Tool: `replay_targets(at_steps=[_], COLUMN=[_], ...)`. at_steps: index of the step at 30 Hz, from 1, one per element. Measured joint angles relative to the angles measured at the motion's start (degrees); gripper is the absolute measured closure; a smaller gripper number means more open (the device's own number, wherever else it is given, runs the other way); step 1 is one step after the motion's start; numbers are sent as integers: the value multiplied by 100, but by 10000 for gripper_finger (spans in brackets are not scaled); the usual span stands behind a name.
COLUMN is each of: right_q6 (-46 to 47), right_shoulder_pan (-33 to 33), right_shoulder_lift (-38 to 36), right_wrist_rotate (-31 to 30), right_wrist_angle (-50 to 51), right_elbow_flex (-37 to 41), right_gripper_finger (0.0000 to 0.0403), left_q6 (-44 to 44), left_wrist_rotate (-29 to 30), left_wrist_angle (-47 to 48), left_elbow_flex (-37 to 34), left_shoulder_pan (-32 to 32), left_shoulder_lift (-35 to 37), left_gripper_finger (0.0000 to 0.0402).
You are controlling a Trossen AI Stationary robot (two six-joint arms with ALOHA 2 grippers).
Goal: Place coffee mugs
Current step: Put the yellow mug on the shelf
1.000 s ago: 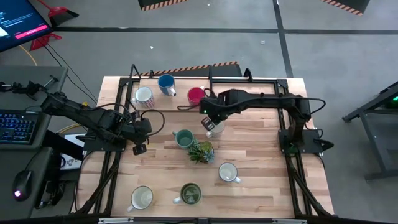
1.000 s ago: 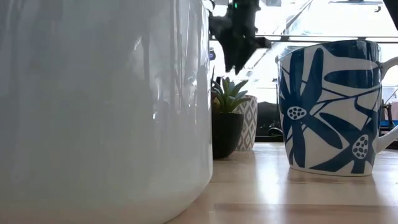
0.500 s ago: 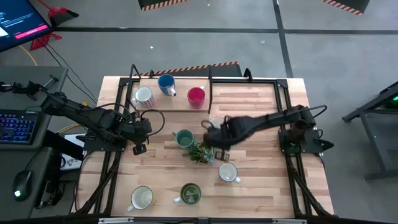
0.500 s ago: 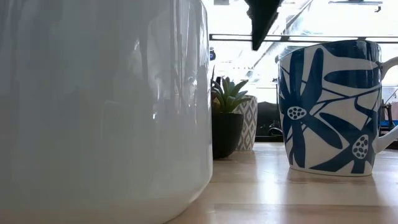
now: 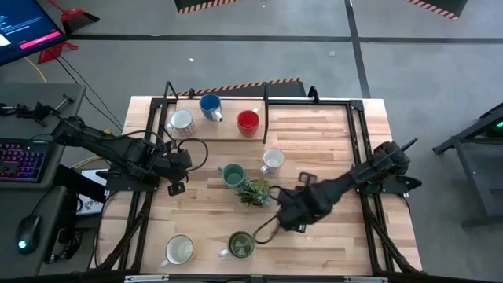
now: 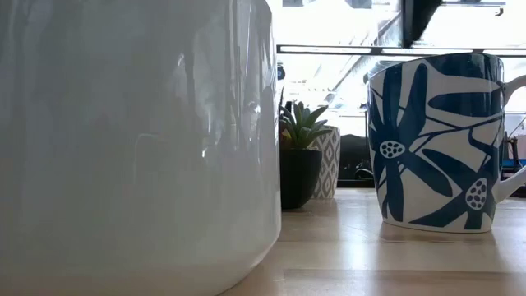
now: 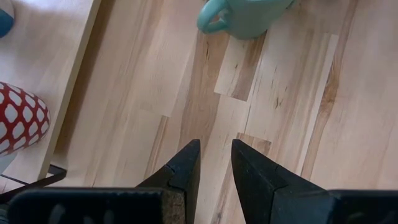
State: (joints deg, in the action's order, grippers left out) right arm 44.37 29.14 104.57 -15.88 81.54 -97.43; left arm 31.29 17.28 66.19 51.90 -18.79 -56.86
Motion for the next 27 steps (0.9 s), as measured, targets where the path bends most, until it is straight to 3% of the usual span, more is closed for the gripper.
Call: replay_targets(at_steps=[5, 8, 14, 18, 22, 27], right_q6=[1226, 1571, 1440, 796, 498, 463], right_shoulder_pan=[163, 120, -74, -240, -499, -682], right_shoulder_lift=[-960, -1854, -3744, -4796, -5461, -5743], right_wrist_rotate=[-395, -635, -450, 131, 749, 894], right_wrist_angle=[-131, -814, -3056, -4753, -5754, -5703], right_elbow_flex=[1417, 2442, 4549, 5814, 6677, 6987], right_gripper_finger=[299, 299, 299, 299, 299, 299], left_q6=[0, 4, 7, -11, -435, -409], left_wrist_rotate=[-29, -36, -55, -85, -606, -1678], left_wrist_angle=[-1, -4, -9, -26, -456, -600], left_elbow_flex=[0, 0, 0, 0, 0, 155], left_shoulder_pan=[-1, -2, -1, 0, -5, -235], left_shoulder_lift=[0, 0, 0, 0, 0, -83], left_gripper_finger=[321, 321, 321, 321, 321, 321])
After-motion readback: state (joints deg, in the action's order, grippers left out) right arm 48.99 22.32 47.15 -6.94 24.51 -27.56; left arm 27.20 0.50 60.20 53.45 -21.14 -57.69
